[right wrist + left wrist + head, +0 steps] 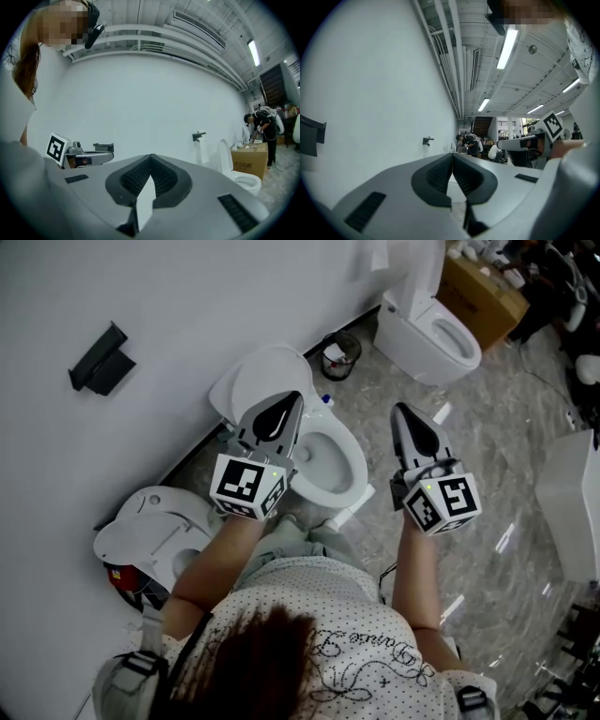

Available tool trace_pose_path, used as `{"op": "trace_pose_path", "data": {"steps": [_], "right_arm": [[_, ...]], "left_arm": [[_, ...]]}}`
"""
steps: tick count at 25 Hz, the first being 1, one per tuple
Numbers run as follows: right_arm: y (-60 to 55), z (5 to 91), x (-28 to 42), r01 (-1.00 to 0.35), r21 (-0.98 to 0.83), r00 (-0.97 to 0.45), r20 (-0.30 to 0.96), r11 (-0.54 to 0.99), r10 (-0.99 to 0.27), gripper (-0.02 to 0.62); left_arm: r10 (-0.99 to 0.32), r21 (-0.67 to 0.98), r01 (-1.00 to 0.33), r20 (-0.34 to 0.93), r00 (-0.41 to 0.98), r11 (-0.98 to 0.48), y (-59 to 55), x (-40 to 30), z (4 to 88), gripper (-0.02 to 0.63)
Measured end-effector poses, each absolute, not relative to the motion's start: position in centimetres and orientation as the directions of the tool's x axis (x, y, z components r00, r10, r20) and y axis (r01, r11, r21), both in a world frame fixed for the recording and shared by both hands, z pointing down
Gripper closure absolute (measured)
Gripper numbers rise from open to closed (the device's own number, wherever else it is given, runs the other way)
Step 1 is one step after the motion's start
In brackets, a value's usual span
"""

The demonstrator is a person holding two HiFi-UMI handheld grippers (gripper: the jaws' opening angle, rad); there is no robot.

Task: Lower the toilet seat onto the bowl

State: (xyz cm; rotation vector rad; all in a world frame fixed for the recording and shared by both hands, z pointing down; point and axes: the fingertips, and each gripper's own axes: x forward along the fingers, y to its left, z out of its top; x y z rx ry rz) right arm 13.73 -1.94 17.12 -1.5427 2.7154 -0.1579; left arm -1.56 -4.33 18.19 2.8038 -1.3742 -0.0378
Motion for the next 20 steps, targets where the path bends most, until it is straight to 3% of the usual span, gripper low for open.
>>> {"op": "trace_pose_path", "data": {"steps": [20], "right_arm": [[-1.8, 14.6, 13.8, -0.88, -0.058, -0.473, 0.01, 0.471, -0.881, 0.584]], "left_arm": [[-0.762, -0.015, -0.762, -0.004, 0.648, -0.648, -4.1, -1.1, 16.6, 0.601]]}}
